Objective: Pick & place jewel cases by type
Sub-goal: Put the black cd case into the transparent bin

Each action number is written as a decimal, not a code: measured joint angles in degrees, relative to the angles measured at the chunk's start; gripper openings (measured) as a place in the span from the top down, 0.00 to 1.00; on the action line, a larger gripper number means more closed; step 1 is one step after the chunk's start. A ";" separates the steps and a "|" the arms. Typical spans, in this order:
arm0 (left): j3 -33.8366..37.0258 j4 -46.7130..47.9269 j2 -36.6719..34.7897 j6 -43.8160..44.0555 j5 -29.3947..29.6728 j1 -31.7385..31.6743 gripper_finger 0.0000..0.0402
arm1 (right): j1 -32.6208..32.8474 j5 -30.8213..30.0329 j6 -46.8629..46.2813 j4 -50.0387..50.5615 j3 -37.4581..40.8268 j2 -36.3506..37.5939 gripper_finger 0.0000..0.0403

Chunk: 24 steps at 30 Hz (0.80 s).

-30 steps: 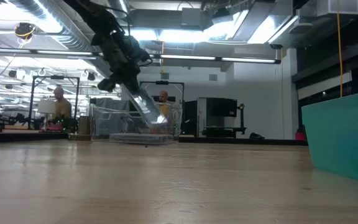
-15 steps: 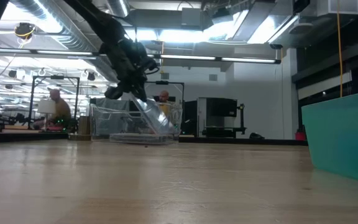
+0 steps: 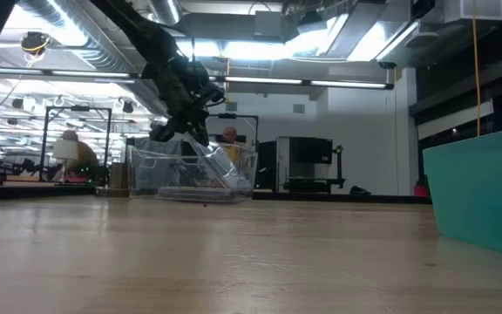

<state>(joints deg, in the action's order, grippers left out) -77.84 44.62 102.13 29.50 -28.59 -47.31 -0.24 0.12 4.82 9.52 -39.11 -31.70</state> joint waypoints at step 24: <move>0.00 0.19 0.04 0.68 0.58 -0.03 0.70 | -0.01 0.10 0.39 2.25 0.00 0.00 0.98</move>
<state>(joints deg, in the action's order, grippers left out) -77.84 44.82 102.17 30.18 -28.01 -47.34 -0.25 0.22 5.21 11.77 -39.11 -31.70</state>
